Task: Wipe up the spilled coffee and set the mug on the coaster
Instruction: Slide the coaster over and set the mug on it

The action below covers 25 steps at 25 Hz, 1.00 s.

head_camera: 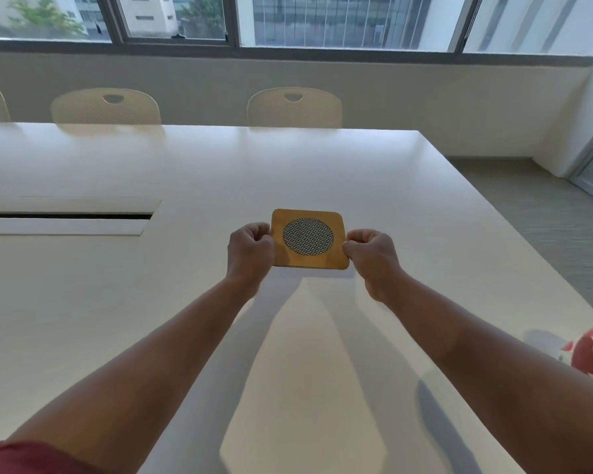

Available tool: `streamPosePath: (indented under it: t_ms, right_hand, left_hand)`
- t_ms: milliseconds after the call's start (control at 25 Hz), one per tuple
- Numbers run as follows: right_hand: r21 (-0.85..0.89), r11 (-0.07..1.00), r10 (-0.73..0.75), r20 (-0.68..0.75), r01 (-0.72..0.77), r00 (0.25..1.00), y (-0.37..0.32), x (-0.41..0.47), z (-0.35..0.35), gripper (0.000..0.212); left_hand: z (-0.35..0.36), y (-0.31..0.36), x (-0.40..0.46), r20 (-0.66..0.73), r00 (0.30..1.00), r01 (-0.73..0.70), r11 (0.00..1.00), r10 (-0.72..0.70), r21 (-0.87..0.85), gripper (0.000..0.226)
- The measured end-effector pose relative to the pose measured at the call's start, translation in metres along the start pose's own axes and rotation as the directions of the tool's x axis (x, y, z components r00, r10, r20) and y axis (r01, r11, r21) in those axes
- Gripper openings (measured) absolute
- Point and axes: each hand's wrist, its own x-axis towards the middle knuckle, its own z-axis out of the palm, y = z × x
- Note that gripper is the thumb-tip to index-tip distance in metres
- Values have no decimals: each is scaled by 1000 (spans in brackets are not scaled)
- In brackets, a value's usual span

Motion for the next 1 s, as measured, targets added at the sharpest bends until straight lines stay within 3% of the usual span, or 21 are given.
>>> streamPosePath:
  t_ms: [560, 880, 1000]
  right_hand:
    - [35, 999, -1, 79, -2, 997, 68, -138, -122, 14]
    - [59, 998, 7, 90, -13, 996, 105, -173, -143, 22]
    - [11, 1000, -9, 135, 7, 991, 112, -177, -144, 32]
  left_hand:
    - [37, -9, -191, -40, 999, 33, 997, -30, 72, 29]
    - [24, -30, -250, 129, 992, 3, 1000, -4, 10, 35]
    - [22, -35, -255, 130, 991, -35, 997, 26, 67, 37]
